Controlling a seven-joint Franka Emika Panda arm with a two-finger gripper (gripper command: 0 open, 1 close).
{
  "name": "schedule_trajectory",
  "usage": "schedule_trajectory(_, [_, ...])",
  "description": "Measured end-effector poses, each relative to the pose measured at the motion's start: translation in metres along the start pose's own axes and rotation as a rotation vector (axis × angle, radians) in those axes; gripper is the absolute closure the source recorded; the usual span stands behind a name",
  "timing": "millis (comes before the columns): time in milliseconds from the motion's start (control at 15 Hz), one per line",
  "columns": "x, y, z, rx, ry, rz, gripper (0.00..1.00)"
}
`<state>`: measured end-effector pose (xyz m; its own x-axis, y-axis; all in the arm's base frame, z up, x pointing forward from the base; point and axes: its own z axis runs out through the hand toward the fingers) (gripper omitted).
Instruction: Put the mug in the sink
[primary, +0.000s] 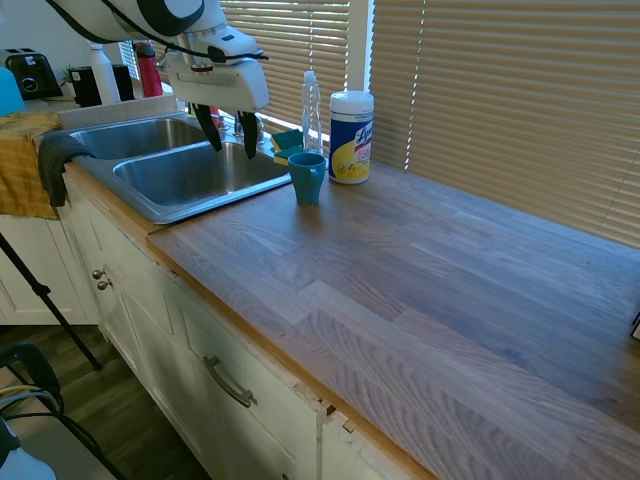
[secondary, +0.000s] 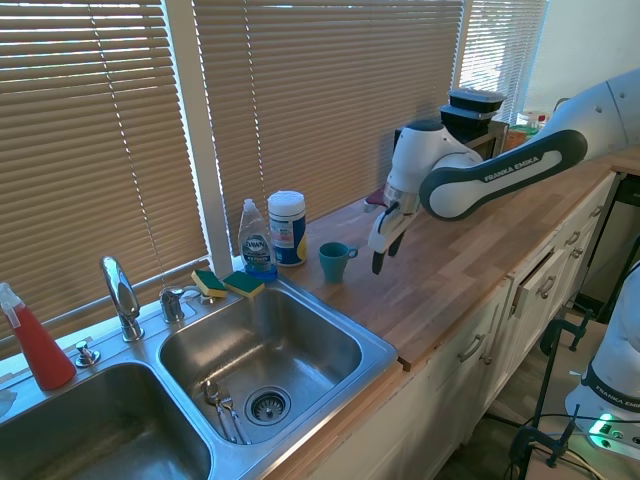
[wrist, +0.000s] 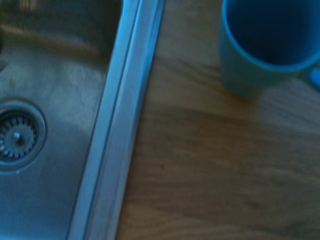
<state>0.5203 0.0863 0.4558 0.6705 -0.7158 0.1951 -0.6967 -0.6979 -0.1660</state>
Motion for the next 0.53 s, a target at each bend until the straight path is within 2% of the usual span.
schedule_trajectory(267, [0.041, -0.044, 0.018, 0.022, 0.054, 0.06, 0.0])
schedule_trajectory(533, [0.063, -0.08, 0.044, 0.019, 0.049, 0.108, 0.0])
